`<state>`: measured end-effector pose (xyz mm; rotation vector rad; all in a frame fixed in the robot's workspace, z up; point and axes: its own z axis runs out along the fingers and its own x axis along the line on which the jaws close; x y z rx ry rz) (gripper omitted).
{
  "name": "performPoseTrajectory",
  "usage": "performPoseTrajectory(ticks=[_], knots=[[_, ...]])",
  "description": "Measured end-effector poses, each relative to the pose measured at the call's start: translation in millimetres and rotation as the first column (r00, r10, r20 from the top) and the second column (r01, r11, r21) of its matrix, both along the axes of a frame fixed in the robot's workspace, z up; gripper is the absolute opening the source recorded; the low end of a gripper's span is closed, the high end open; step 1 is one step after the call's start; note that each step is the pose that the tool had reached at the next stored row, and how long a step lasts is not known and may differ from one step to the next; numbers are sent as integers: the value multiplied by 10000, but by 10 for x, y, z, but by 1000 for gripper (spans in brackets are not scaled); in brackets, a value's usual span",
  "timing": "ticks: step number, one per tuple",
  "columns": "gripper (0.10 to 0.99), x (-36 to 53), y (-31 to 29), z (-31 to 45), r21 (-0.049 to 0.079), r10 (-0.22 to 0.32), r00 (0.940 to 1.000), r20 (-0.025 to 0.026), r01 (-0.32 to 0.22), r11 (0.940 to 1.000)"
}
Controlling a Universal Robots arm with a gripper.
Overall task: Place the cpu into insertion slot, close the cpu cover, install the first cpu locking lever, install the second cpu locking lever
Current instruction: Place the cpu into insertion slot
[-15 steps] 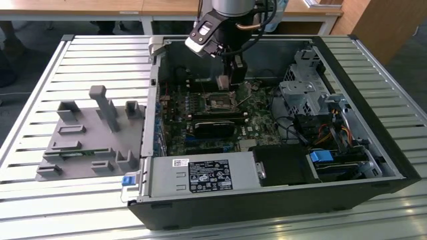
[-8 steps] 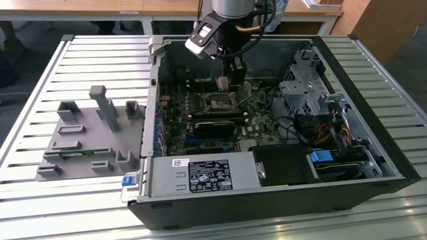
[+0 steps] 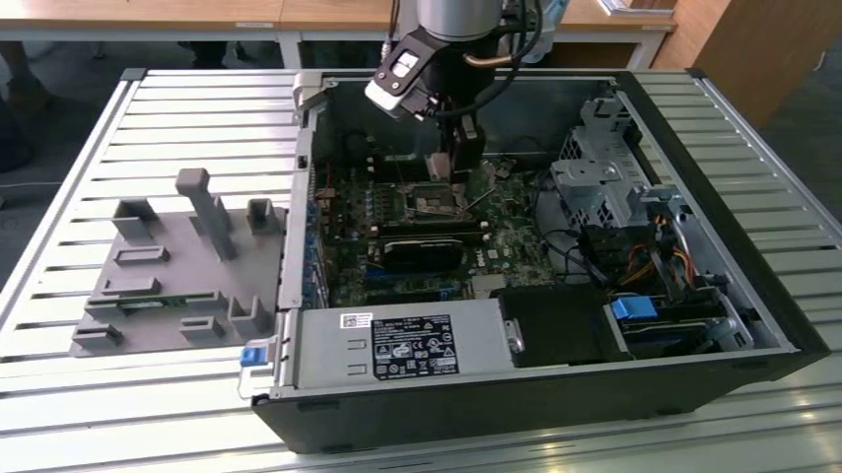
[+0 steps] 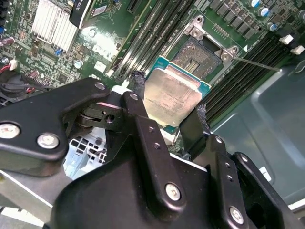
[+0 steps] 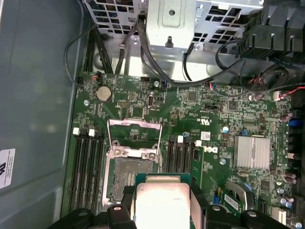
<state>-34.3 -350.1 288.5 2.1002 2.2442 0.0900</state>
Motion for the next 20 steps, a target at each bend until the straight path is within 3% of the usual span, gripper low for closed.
performPoseTrajectory(ticks=[20], knots=[[541,-11,187,-328,-37,-237,9997,1,237,9997]])
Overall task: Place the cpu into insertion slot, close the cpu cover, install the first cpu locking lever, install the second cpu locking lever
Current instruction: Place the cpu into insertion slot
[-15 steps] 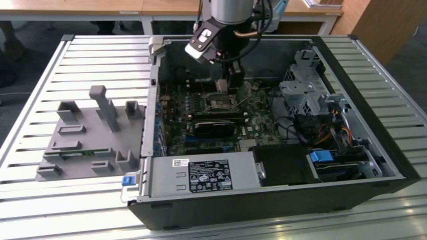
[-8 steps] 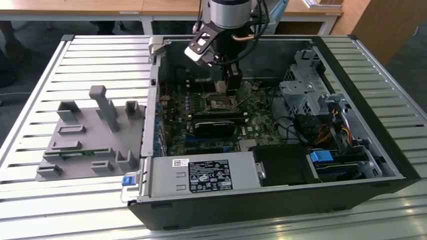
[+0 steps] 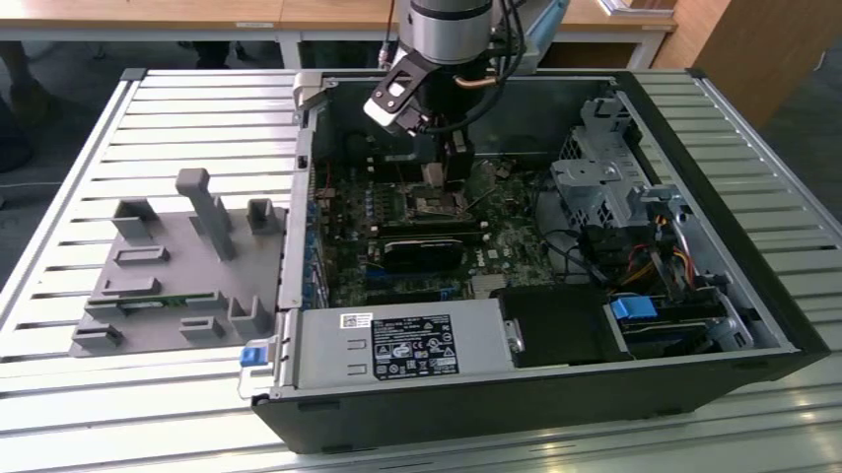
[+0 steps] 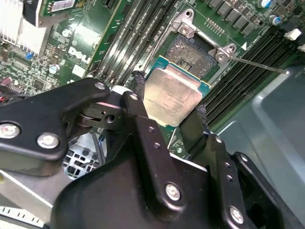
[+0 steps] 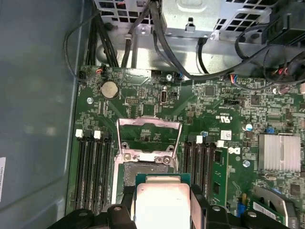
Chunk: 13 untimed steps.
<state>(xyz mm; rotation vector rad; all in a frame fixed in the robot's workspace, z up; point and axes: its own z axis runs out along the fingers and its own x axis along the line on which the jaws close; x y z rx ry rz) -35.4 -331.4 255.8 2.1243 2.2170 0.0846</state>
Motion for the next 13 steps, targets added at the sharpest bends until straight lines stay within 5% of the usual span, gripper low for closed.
performPoseTrajectory(ticks=[13], knots=[[541,-1,76,-155,-30,-87,10000,1,87,10000]])
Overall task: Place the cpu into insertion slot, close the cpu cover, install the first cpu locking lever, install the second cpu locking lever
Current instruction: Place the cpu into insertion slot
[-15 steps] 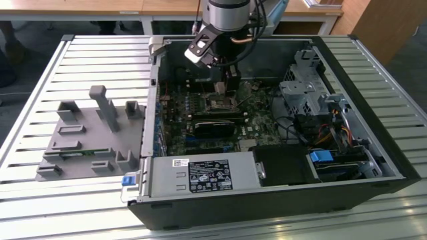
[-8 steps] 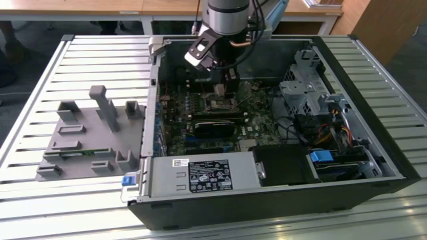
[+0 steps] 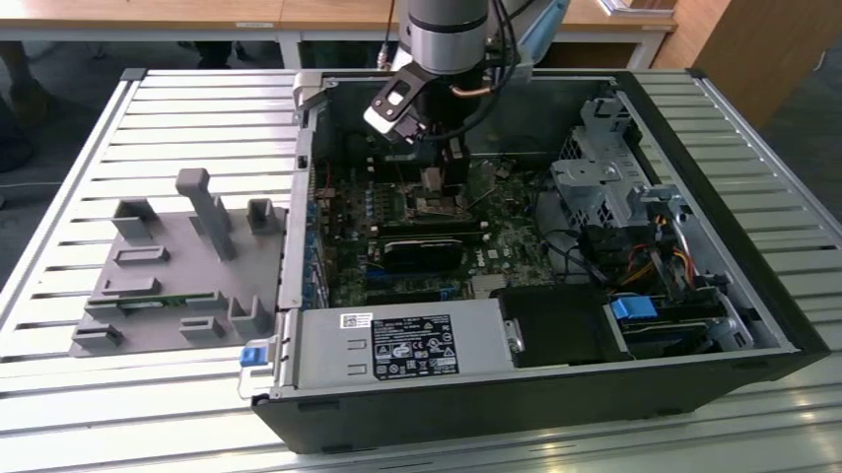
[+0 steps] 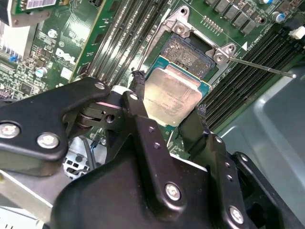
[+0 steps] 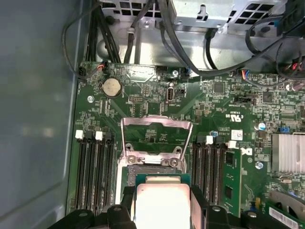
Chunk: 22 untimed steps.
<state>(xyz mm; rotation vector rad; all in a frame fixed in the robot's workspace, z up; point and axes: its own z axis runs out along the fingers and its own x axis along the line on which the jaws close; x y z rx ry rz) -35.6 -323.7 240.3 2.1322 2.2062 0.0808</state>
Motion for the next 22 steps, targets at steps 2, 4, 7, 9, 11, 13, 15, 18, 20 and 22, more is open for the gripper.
performPoseTrajectory(ticks=[2,4,7,9,11,13,15,18,20,22], knots=[[541,0,1,-11,-2,1,10000,-1,-1,10000],[541,-1,0,-16,-4,0,10000,-3,0,10000],[541,0,1,-28,-2,-1,10000,-1,1,10000],[541,0,1,-37,-1,0,10000,-1,0,10000],[541,0,1,-48,-2,0,10000,-2,0,10000],[541,0,1,-58,-2,0,10000,-2,0,10000],[541,-1,1,-66,-7,-1,10000,-2,1,10000],[541,0,1,-77,-7,-1,10000,-1,1,10000],[541,0,1,-84,-8,-1,10000,-2,1,10000],[541,1,1,-90,-8,-2,10000,-2,2,10000]])
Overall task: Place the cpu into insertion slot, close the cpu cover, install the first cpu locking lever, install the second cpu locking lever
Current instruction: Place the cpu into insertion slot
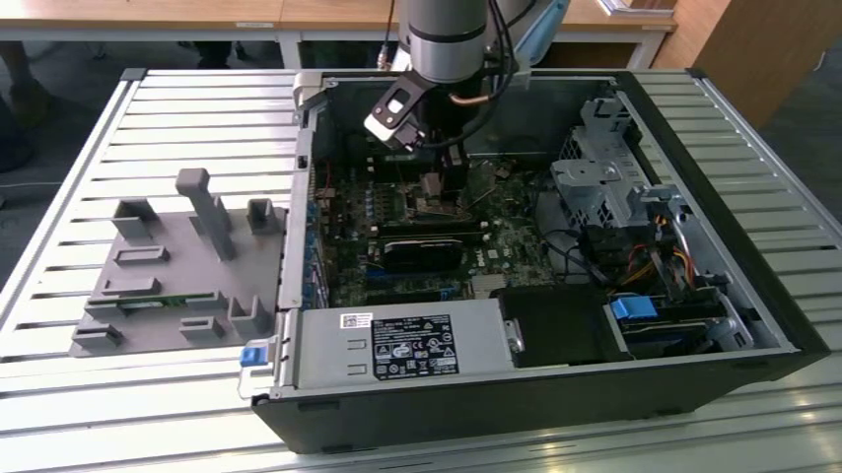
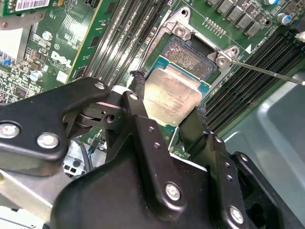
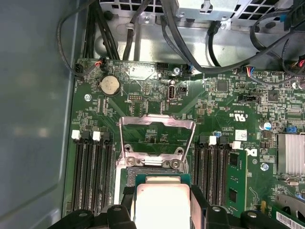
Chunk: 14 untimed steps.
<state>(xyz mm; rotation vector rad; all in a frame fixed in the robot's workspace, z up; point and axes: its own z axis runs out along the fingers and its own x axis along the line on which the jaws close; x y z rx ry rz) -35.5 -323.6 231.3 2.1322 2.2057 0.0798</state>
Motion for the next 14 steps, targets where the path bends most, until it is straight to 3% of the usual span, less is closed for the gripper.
performPoseTrajectory(ticks=[5,14], knots=[[541,47,6,-11,1,-6,10000,0,6,10000],[541,23,15,-37,1,-295,9996,9,295,9996]])
